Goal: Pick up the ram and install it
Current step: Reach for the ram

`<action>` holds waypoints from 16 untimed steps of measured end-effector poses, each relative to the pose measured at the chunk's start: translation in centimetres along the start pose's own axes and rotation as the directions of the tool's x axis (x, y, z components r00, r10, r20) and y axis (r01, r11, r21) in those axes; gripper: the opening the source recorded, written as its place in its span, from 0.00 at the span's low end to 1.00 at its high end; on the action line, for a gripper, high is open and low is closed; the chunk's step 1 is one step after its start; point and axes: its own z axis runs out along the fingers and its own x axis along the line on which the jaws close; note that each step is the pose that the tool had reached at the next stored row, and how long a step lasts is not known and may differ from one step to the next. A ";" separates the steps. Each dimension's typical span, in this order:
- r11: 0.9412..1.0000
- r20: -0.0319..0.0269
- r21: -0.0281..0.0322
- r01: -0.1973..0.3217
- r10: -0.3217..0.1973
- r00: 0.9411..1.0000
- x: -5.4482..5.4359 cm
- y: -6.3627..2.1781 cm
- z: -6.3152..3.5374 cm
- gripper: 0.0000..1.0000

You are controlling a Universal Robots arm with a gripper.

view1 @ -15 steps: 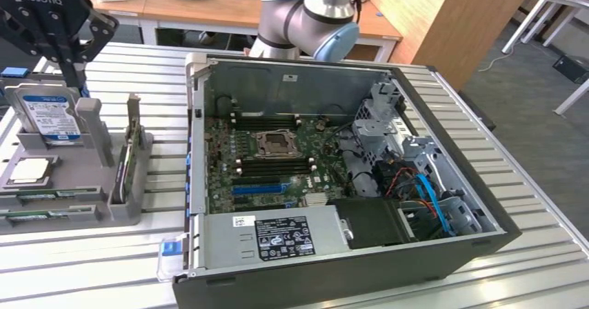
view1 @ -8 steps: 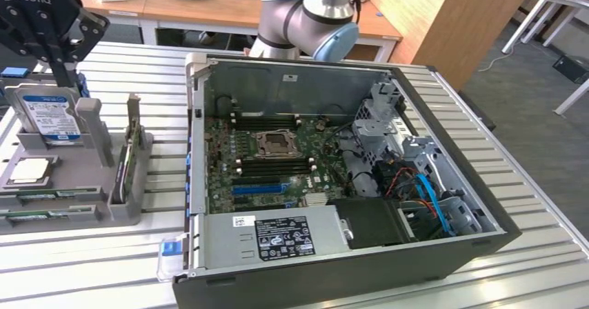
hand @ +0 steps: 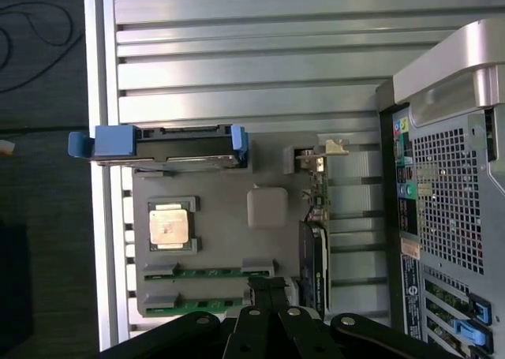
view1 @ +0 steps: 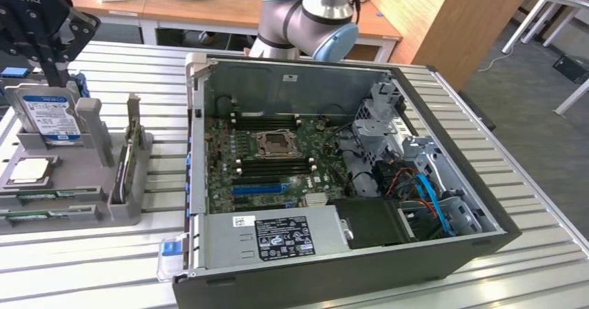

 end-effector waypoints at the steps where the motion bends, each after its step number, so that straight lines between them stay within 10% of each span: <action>1: 1.000 0.000 0.000 0.000 0.000 1.000 0.1 -0.01 0.01 0.11; 16: 1.000 -0.004 0.000 0.000 0.000 1.000 1.8 -0.14 0.09 0.11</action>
